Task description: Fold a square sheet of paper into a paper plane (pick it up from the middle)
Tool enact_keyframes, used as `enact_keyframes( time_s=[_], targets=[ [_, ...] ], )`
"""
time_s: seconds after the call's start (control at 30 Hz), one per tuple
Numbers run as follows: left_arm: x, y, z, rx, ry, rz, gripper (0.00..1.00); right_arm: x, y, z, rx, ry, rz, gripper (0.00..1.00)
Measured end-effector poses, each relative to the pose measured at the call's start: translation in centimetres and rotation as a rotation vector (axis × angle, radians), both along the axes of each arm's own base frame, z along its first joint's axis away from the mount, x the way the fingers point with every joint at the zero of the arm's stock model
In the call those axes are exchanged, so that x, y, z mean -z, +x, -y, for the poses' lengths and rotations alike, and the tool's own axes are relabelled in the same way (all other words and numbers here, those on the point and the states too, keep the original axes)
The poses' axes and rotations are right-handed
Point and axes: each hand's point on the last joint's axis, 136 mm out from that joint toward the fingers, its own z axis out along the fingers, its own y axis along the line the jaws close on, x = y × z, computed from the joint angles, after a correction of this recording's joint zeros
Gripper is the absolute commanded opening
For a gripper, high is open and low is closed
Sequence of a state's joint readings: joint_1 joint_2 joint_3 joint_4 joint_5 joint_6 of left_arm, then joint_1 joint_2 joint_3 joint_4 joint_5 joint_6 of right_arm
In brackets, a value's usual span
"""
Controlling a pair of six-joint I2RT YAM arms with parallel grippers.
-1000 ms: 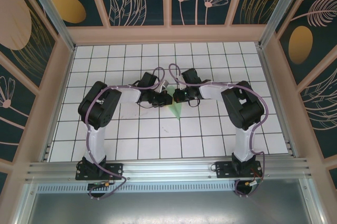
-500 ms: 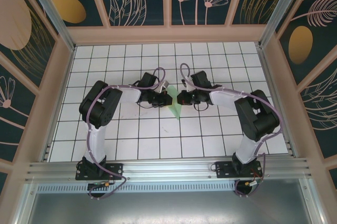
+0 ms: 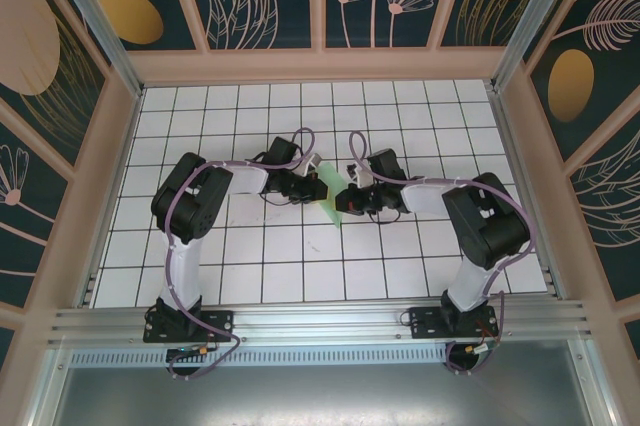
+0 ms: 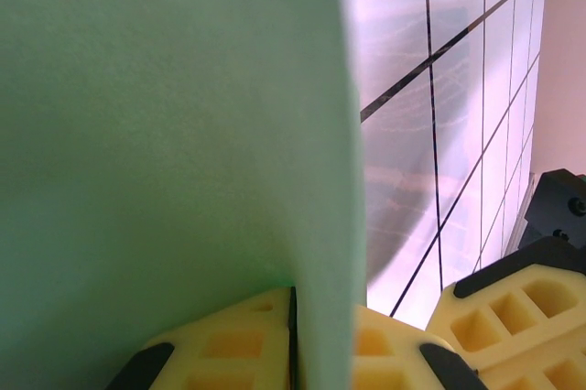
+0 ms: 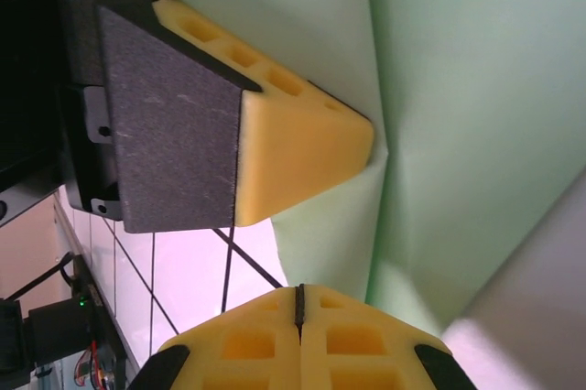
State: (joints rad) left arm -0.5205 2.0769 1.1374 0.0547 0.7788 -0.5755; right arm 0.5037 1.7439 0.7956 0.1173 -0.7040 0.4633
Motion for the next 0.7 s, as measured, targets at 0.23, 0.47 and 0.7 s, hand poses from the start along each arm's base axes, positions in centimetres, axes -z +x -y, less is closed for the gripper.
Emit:
enact_keyframes(
  time_s=[0.23,0.47,0.7],
  targets=[
    [0.0,0.0,0.0,0.004,0.002,0.002,0.12,0.9,-0.7,-0.5,-0.024,0.008,-0.038,0.05],
    [0.0,0.0,0.0,0.009,0.003,0.007,0.13,1.8,-0.9,-0.6,-0.028,-0.007,-0.062,0.05],
    [-0.1,0.0,0.0,0.014,0.008,0.01,0.14,2.3,-1.0,-0.3,-0.03,-0.034,-0.066,0.05]
  ],
)
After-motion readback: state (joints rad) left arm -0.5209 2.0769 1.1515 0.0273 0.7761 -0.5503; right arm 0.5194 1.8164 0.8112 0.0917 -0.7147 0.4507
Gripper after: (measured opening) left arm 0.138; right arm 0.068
